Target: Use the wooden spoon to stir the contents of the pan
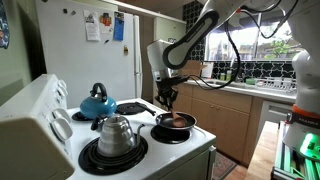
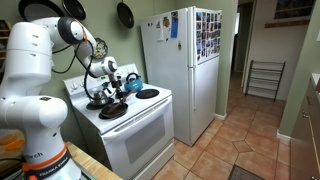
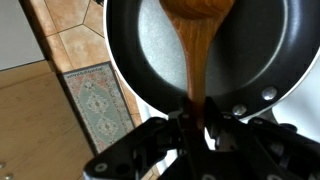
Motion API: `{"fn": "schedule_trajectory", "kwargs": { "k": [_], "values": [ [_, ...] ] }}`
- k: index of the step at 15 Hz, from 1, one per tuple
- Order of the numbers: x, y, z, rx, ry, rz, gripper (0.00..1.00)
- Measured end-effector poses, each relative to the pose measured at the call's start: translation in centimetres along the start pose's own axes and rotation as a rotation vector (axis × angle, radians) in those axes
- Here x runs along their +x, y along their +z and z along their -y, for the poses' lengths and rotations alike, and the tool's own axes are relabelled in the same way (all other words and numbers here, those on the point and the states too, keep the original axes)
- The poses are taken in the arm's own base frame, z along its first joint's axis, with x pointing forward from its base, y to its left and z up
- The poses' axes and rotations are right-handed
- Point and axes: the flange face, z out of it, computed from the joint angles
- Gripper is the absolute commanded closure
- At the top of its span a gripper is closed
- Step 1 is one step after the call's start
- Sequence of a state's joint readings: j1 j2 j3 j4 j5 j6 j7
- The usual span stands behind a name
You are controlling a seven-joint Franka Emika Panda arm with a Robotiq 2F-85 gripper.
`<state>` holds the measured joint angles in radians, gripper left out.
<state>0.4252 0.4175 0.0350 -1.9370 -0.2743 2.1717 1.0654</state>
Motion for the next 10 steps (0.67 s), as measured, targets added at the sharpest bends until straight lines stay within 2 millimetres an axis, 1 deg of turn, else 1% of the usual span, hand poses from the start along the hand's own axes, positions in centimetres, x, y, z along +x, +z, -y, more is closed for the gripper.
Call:
{"fn": "schedule_trajectory", "kwargs": {
  "k": [3, 6, 10],
  "values": [
    [-0.7, 0.4, -0.1, -0.041, 0.145, -0.066, 0.96],
    [-1.2, 0.1, -0.3, -0.072, 0.271, -0.125, 0.96],
    [-1.5, -0.1, -1.3, -0.143, 0.404, -0.158, 0.96]
  ]
}}
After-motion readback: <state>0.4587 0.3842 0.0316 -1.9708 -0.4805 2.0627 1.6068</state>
